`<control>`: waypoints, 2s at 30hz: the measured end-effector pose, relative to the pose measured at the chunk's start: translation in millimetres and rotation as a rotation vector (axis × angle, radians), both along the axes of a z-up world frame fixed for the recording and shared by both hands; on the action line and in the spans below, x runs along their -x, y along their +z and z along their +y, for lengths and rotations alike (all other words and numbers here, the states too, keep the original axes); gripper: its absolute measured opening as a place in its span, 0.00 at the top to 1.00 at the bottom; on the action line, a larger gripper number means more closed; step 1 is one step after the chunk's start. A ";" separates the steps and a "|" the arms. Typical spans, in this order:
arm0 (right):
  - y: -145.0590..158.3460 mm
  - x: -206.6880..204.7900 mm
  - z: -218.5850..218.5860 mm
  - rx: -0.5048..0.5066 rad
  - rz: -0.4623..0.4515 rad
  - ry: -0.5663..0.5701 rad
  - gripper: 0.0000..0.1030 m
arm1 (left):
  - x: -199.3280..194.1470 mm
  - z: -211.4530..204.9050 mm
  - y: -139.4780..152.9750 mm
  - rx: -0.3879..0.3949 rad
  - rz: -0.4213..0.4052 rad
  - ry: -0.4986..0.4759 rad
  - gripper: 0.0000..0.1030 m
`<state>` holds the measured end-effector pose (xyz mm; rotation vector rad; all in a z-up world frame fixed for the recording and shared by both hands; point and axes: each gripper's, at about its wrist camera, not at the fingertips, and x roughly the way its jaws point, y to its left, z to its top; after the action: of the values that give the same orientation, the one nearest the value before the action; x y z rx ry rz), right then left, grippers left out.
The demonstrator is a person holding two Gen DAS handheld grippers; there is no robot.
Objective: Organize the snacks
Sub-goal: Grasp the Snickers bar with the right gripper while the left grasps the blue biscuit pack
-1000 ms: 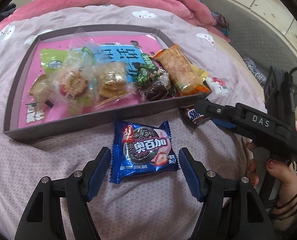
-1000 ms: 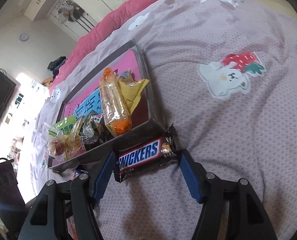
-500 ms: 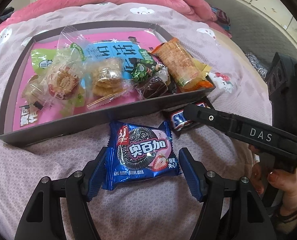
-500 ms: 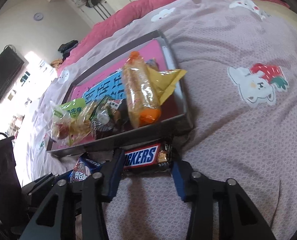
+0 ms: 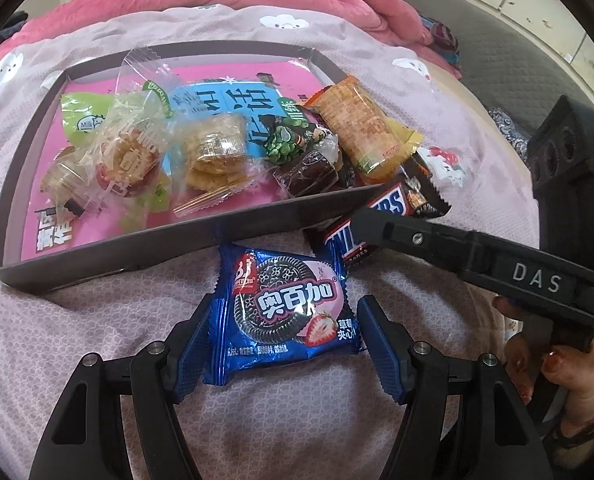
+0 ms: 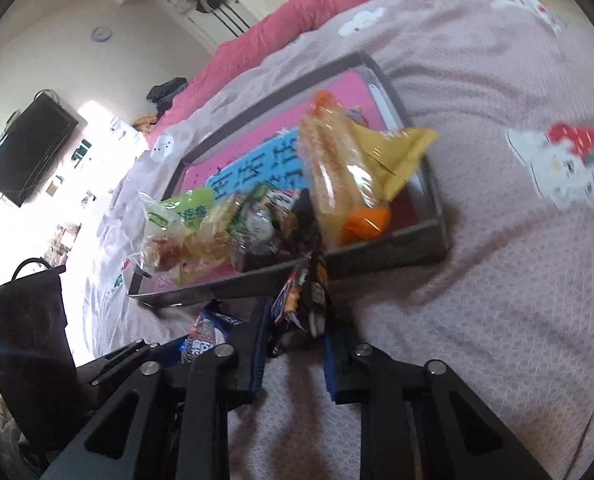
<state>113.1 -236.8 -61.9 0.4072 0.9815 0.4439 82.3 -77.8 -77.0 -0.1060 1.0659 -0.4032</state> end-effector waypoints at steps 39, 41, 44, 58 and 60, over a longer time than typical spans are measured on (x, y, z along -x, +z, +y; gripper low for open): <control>59.2 0.5 -19.6 -0.074 -0.276 -0.033 0.83 | -20.6 26.3 71.0 0.049 -0.186 0.071 0.89; 58.4 0.0 -20.8 -0.080 -0.272 -0.034 0.83 | -25.2 28.9 65.7 0.055 -0.162 0.078 0.89; 58.8 0.5 -21.8 -0.083 -0.272 -0.035 0.83 | -20.3 35.2 59.7 0.092 -0.128 0.075 0.89; 60.2 3.1 -24.0 -0.099 -0.277 -0.038 0.83 | -1.6 1.0 11.2 0.021 0.017 0.023 0.32; 60.6 3.3 -23.8 -0.099 -0.277 -0.037 0.83 | -2.0 -5.3 8.0 0.011 0.030 0.023 0.32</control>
<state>109.9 -260.6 -1.3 0.4395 0.6839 0.5020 84.3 -83.1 -69.0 -0.1339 1.0912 -0.3876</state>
